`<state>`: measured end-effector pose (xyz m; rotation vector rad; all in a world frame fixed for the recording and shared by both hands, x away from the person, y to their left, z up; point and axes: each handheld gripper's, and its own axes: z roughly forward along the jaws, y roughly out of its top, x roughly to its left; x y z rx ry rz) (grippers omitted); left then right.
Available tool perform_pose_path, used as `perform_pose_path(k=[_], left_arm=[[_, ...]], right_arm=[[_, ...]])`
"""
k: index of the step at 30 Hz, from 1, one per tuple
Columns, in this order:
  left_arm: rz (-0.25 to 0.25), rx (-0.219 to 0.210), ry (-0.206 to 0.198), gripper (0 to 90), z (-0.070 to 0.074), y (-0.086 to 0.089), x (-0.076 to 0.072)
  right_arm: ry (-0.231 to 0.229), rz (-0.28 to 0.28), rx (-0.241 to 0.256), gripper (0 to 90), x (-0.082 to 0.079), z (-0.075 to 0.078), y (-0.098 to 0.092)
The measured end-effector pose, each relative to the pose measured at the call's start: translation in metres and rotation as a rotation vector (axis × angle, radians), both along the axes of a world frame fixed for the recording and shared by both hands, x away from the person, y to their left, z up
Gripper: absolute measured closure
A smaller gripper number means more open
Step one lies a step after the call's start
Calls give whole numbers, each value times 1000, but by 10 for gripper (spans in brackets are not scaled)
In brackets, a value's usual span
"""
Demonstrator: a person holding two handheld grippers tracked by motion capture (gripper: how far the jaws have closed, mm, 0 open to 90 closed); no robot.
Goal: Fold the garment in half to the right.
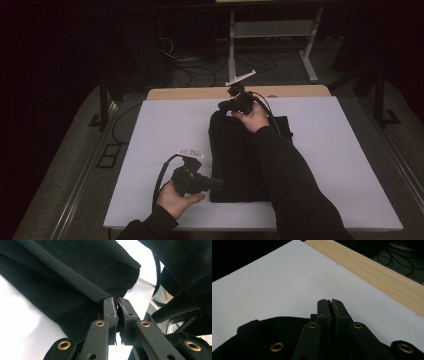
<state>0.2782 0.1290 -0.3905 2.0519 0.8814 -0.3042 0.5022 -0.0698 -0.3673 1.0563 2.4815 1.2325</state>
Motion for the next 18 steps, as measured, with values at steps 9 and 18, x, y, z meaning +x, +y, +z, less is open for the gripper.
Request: perform_pose_path(k=[9, 18], left_arm=[[-23, -6, -5, 836, 2, -15, 5], [-48, -15, -17, 836, 8, -29, 11]], right_arm=[[1, -16, 3, 843, -2, 0, -17], [6, -37, 15, 843, -5, -3, -32]])
